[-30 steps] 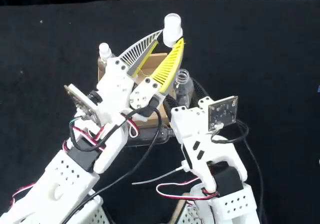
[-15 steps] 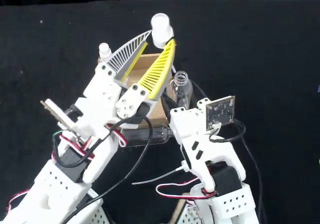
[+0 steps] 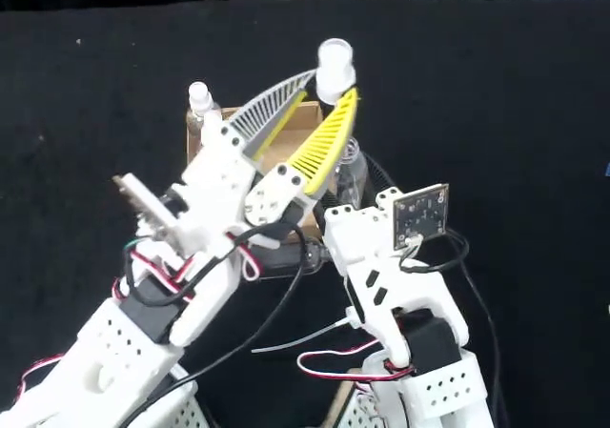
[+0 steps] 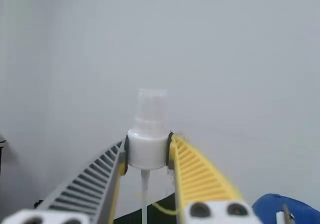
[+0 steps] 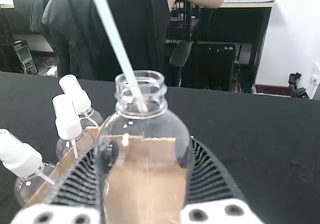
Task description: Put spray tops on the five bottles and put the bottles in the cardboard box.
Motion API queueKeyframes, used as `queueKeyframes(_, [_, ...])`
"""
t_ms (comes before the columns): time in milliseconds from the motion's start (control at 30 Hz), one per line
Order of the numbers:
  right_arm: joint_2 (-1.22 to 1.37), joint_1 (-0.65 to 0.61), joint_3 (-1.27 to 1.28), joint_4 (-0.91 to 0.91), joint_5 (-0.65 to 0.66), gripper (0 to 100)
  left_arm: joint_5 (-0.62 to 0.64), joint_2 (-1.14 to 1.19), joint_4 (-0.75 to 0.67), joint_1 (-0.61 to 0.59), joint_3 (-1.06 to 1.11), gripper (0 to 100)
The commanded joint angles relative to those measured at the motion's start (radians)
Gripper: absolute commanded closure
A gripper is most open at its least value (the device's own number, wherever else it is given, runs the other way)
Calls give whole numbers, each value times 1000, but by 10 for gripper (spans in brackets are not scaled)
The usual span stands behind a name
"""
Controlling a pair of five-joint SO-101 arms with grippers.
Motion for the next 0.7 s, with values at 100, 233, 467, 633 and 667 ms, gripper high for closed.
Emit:
queueKeyframes(100, [-25,-9,-4,2,2,987,3,29,3,16,-68,917])
queueKeyframes(233, [-25,-8,-5,2,2,987,3,29,68,18,-62,914])
queueKeyframes(467, [-25,-6,-8,2,2,987,11,29,404,24,-183,890])
queueKeyframes(633, [-25,-6,-7,2,2,987,66,25,502,12,-213,709])
queueKeyframes(667, [-25,-6,-5,2,2,987,81,18,502,-1,-213,705])
